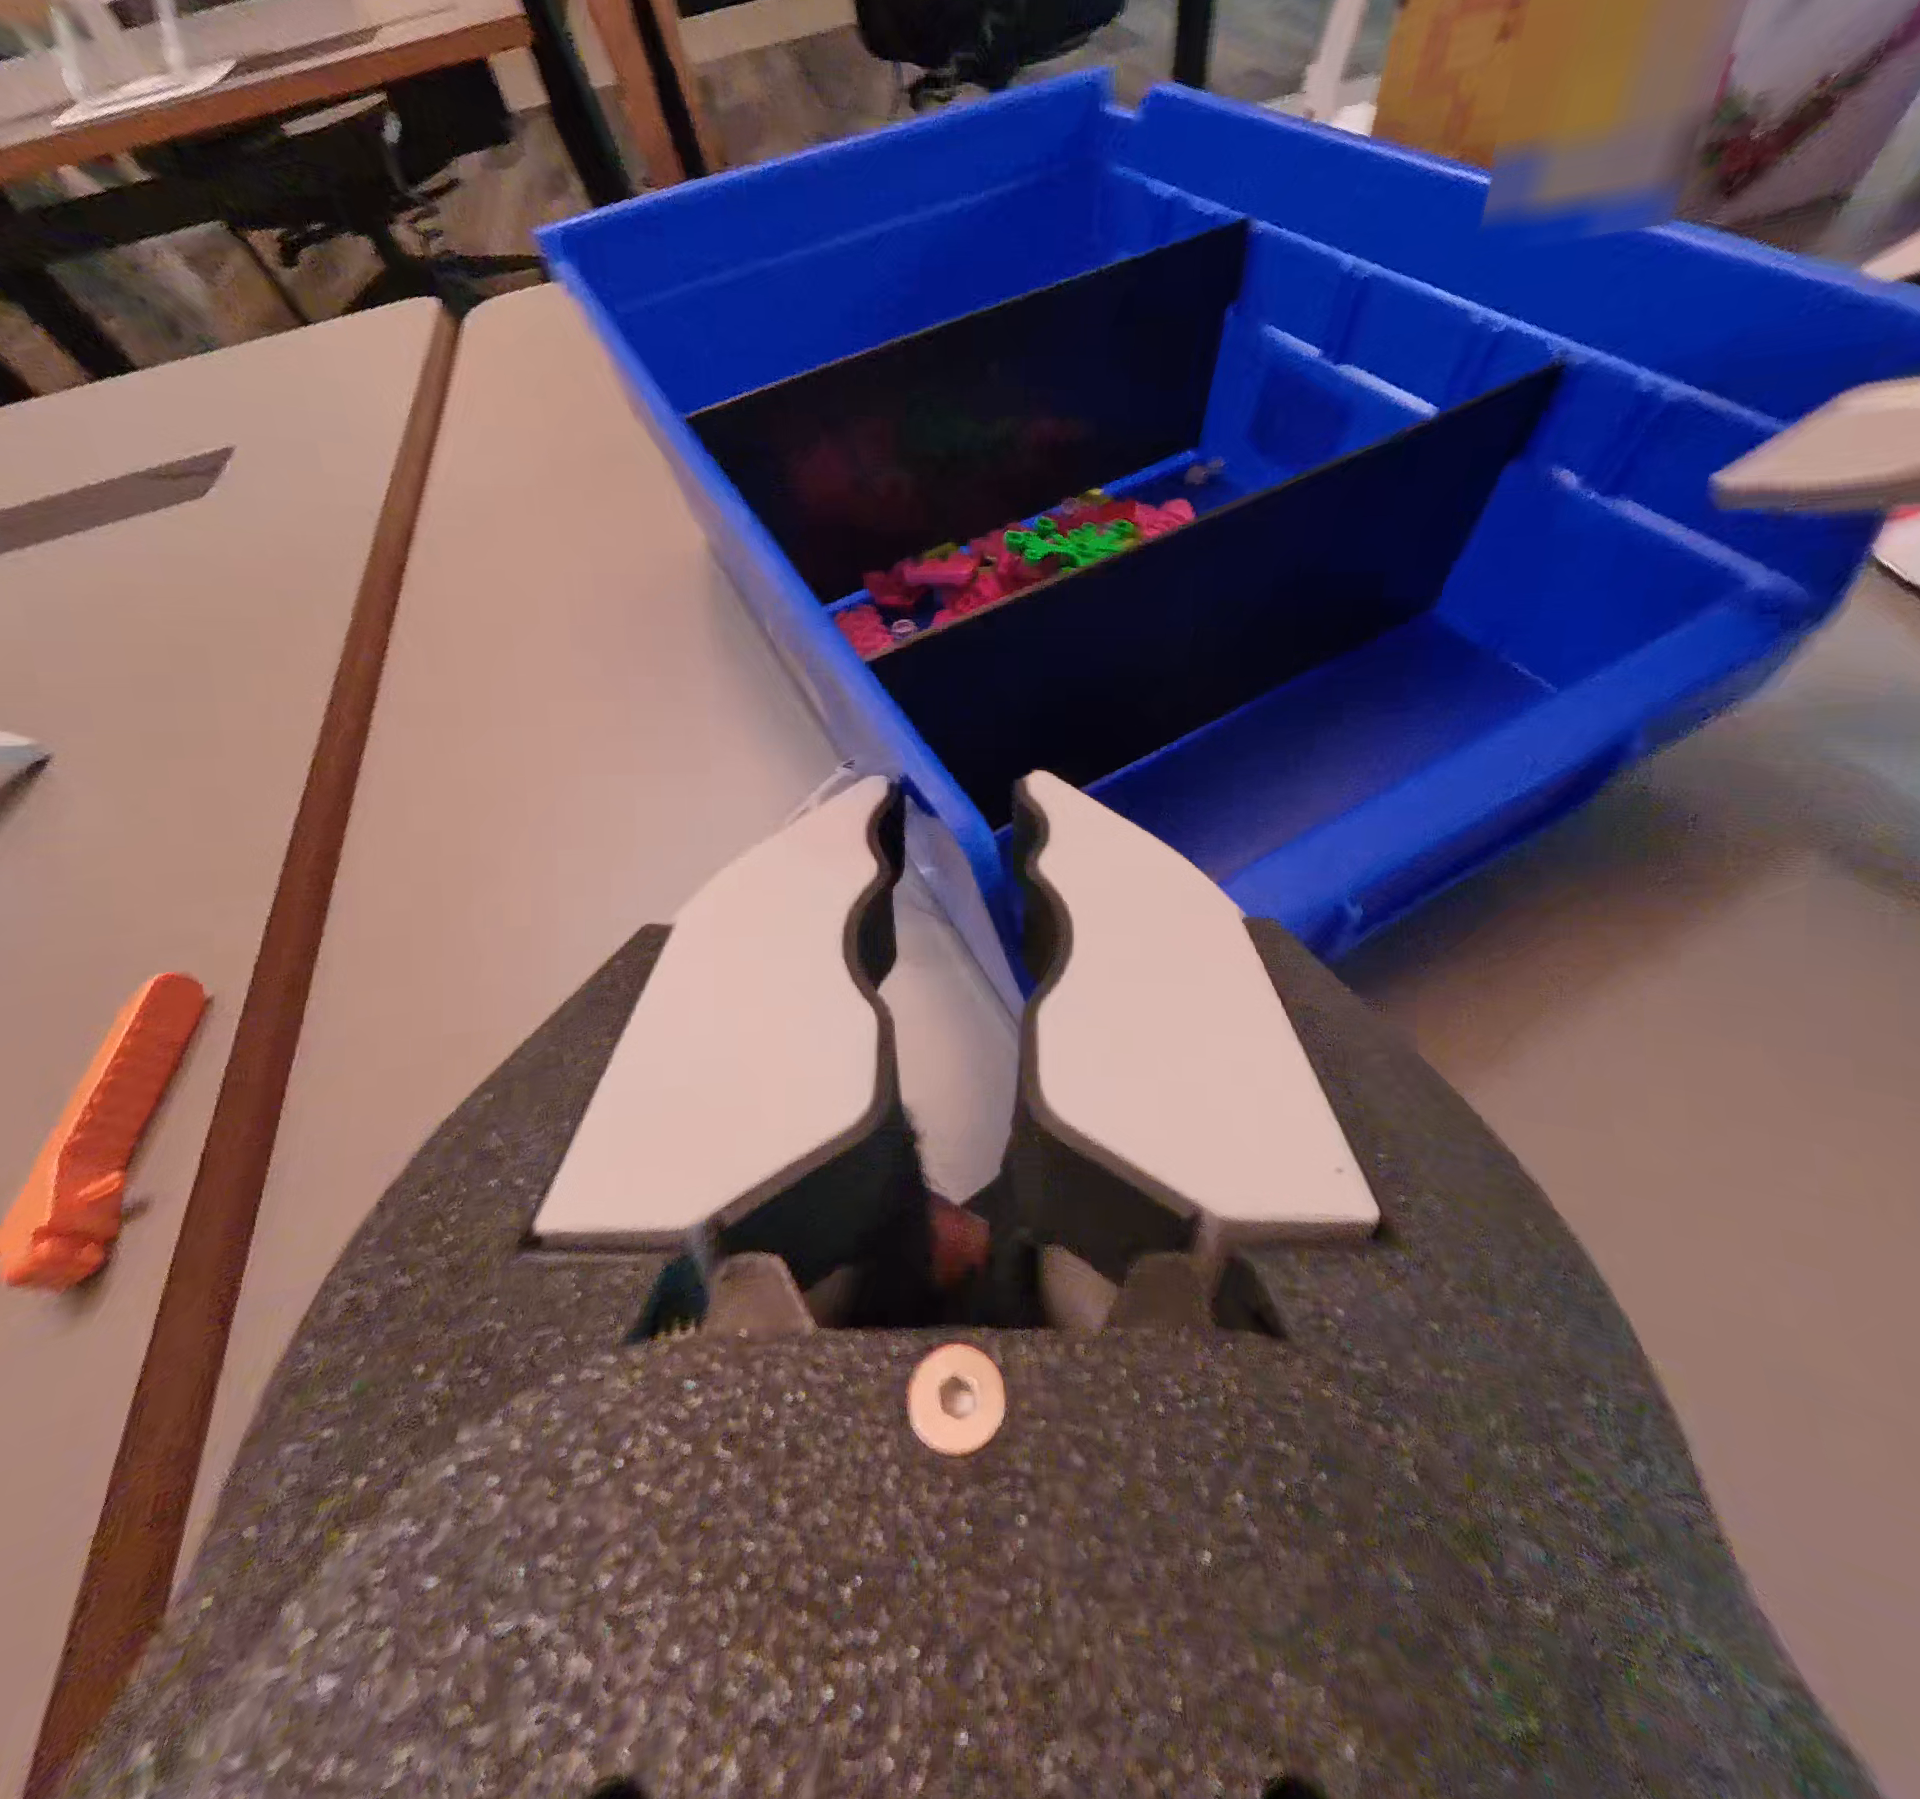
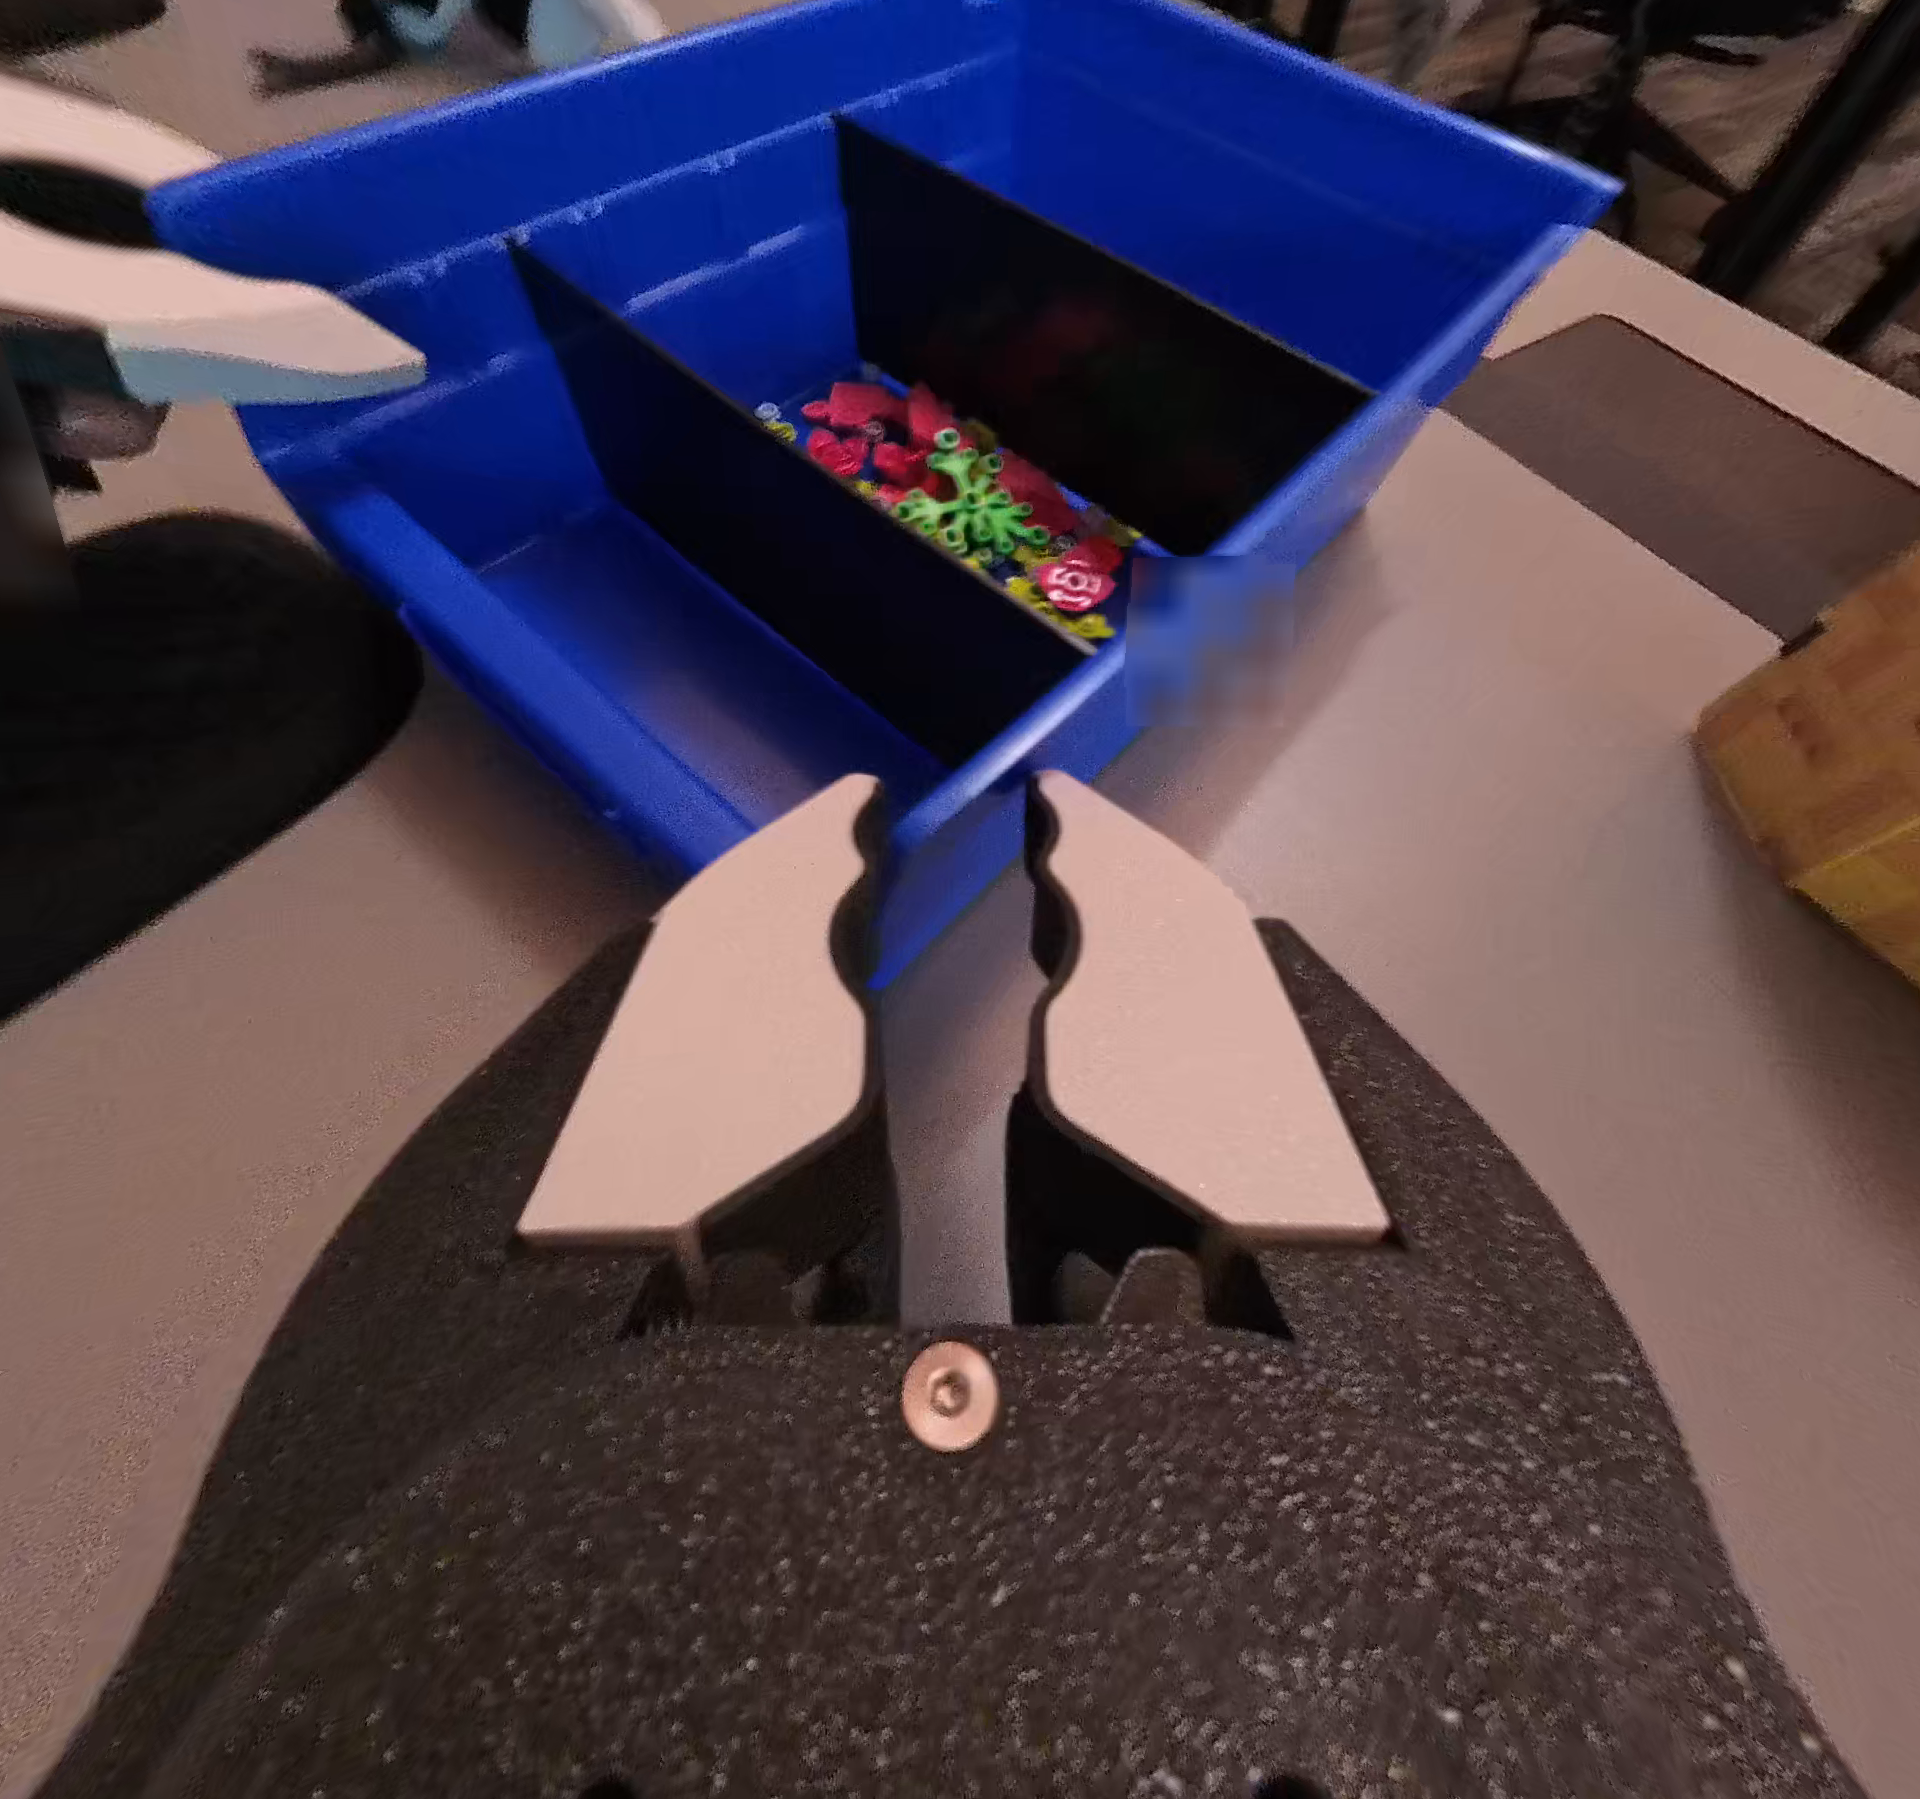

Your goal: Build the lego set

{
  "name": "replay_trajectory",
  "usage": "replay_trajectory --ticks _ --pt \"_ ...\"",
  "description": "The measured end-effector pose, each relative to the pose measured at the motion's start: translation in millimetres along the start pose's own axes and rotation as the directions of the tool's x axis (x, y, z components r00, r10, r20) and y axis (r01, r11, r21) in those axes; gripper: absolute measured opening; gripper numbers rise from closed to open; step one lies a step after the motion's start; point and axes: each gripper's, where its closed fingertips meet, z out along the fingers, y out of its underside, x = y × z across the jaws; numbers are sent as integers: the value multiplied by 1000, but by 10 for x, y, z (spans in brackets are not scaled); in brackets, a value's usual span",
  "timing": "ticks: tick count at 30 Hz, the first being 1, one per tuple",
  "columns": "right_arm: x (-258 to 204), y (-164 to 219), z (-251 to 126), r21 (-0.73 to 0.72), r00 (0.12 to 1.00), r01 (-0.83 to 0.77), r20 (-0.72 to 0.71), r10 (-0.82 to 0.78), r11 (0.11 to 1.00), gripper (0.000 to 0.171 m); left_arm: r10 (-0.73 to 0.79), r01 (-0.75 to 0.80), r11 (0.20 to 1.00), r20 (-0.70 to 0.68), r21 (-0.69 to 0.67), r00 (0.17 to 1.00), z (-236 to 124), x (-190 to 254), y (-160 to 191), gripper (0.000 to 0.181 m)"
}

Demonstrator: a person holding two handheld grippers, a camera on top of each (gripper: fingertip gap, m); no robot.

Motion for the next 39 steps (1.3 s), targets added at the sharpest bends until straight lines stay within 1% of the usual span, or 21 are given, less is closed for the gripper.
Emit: replay_trajectory --ticks 2,4,7,10,14,18,22,23,25,26,27,28,29,30,31,32,33,34,35,36,39 --pt "60 38 -40 -26 997 64 -46 -65 998 20 30 -30 1000 -6 -9 1000 -46 100 8 20" --pt "62 98 -129 -41 992 108 -55 -110 993 19 91 -91 996 1 -25 996 -121 224 32 22" --pt "-51 218 -359 -52 991 126 -35 -128 991 21 138 -138 990 -2 -20 990 -261 409 66 22" --pt "-201 343 -618 -42 991 134 -25 -135 990 23 128 -127 992 -60 15 990 -364 579 78 22" --pt "-399 445 -839 -25 991 135 -4 -135 991 29 154 -152 988 -89 29 984 -421 671 119 19" --pt "-426 443 -849 2 995 100 13 -100 995 31 117 -112 992 -110 49 987 -377 659 100 17" --pt "-392 402 -763 3 997 60 57 -60 998 33 111 -107 993 -86 44 990 -306 571 67 17" --pt "-391 386 -756 10 995 48 82 -49 999 34 114 -110 993 -94 42 989 -307 565 54 20" --pt "-439 341 -800 32 981 -20 193 13 999 54 71 -65 995 -74 76 995 -373 505 -82 48" --pt "-426 307 -849 48 972 -69 230 56 996 65 30 -23 992 -54 126 998 -442 453 -216 59" --pt "-365 276 -903 67 966 -112 240 93 991 65 -26 32 979 -32 200 999 -533 396 -396 65" --pt "-280 239 -957 87 963 -151 237 127 985 66 -101 102 949 -19 298 995 -643 340 -611 69" --pt "-204 193 -1013 108 958 -187 238 158 976 67 -190 187 894 -34 407 981 -766 299 -842 69" --pt "-135 140 -1069 124 953 -220 240 186 968 69 -289 291 807 -86 513 954 -897 273 -1075 68" --pt "-78 83 -1128 138 949 -240 244 202 961 70 -396 416 685 -174 599 902 -1035 243 -1294 65" --pt "-31 28 -1189 154 949 -245 242 204 957 70 -488 548 527 -297 649 821 -1182 210 -1501 56" --pt "19 -20 -1248 172 954 -237 226 196 956 70 -525 662 348 -448 664 724 -1354 201 -1717 47" --pt "69 -66 -1306 193 964 -220 196 182 956 71 -516 747 173 -587 642 624 -1546 195 -1930 46" --pt "101 -109 -1365 216 972 -200 170 165 956 71 -480 793 32 -687 608 546 -1743 204 -2137 43" --pt "118 -142 -1421 235 978 -183 146 151 955 71 -428 806 -53 -743 589 515 -1944 250 -2362 41" --pt "170 -168 -1567 285 986 -163 81 146 945 76 -306 762 -177 -771 623 559 -2563 527 -3066 45"
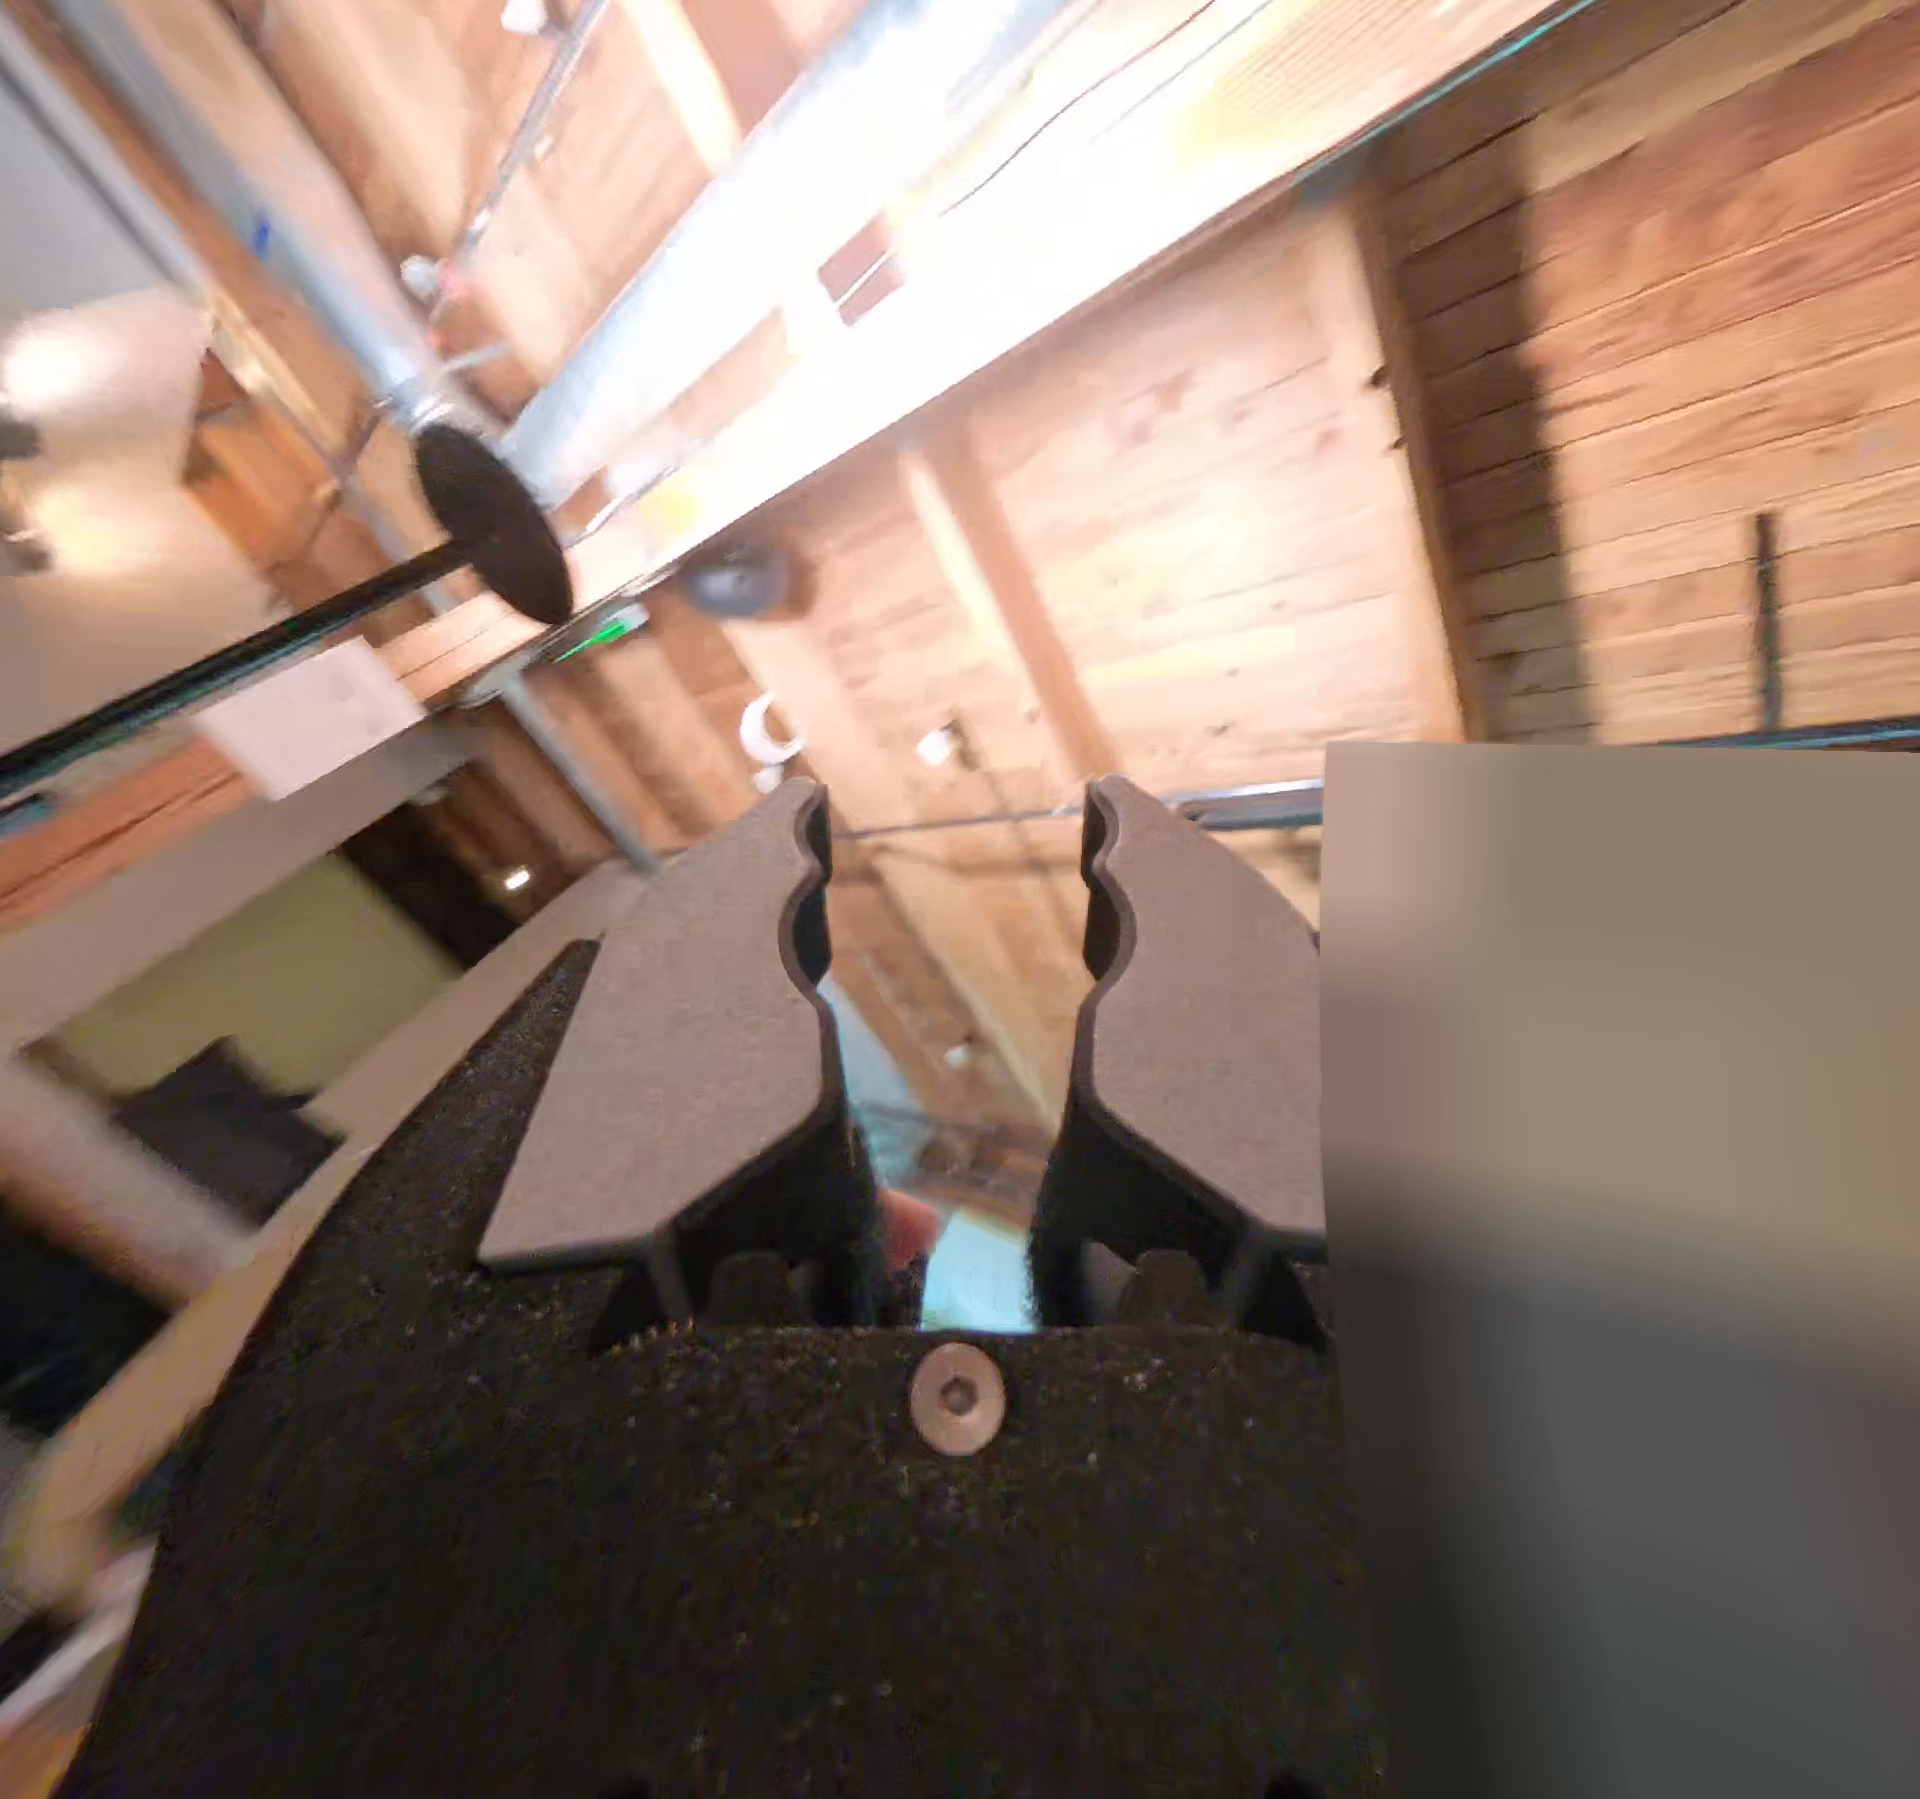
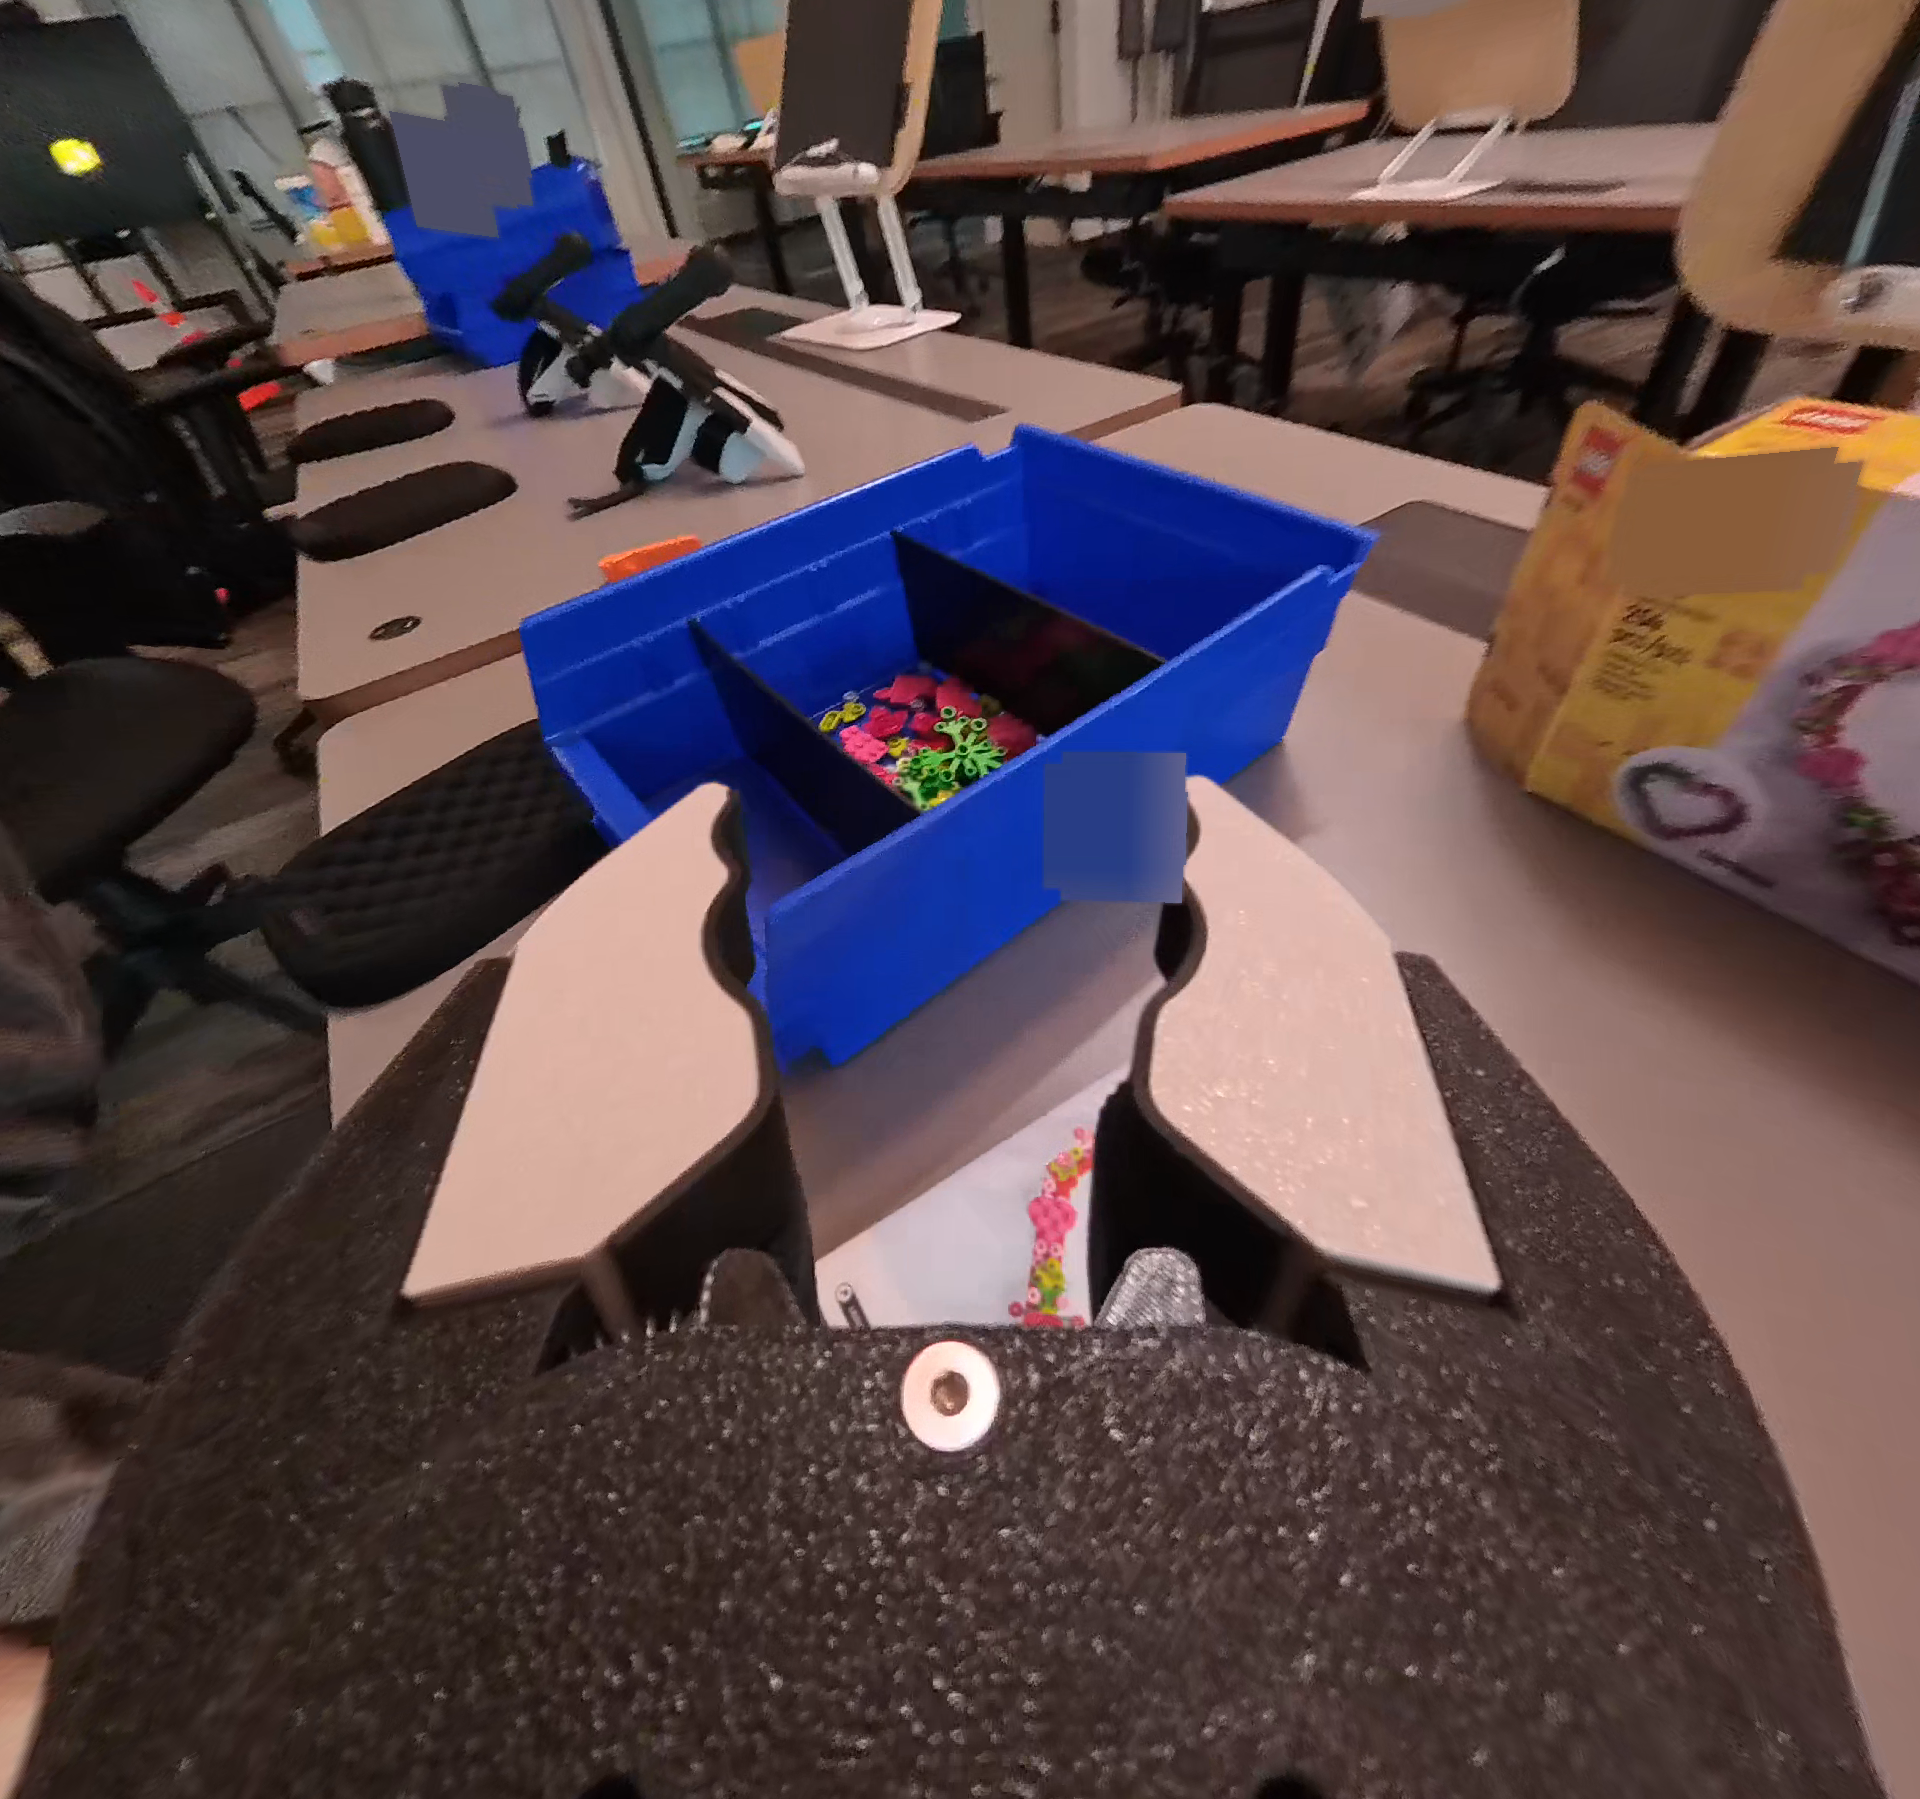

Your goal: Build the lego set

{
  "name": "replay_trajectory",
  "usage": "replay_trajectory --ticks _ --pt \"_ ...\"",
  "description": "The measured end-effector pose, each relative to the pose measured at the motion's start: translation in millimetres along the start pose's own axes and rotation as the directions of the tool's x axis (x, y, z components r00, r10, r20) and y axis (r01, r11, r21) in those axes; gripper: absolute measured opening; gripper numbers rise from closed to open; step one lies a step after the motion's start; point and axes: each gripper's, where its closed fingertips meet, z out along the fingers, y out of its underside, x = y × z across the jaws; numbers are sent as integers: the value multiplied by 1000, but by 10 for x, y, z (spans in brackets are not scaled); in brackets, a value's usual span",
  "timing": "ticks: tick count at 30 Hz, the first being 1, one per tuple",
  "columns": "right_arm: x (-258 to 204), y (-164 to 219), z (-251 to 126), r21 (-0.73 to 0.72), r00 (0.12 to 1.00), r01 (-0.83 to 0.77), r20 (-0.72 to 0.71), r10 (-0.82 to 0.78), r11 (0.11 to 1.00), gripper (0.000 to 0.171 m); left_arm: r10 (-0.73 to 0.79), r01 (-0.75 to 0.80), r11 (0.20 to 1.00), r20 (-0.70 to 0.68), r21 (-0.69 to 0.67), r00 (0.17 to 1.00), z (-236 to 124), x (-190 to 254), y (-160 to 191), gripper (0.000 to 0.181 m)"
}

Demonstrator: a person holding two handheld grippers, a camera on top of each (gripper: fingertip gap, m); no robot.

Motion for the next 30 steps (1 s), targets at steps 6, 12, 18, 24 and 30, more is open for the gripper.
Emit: replay_trajectory --ticks 6,12,18,24,30 --pt "223 46 -268 38 992 -71 -100 74 997 77 -2 -34 981 -185 -192 983 365 1306 910 49" --pt "583 465 -304 -203 989 -57 -147 27 977 73 116 -189 934 -240 -304 964 113 1446 1275 49" --pt "513 1133 -208 -478 996 78 9 -84 875 66 245 -323 903 -277 -283 929 -37 1176 1243 58" --pt "525 1317 -374 -521 942 325 104 -320 789 62 379 -467 653 -277 -595 883 -566 -328 1677 41" --pt "402 1625 -403 -568 918 392 294 -266 723 66 -158 -294 315 -355 -902 921 -1601 -325 2608 48"
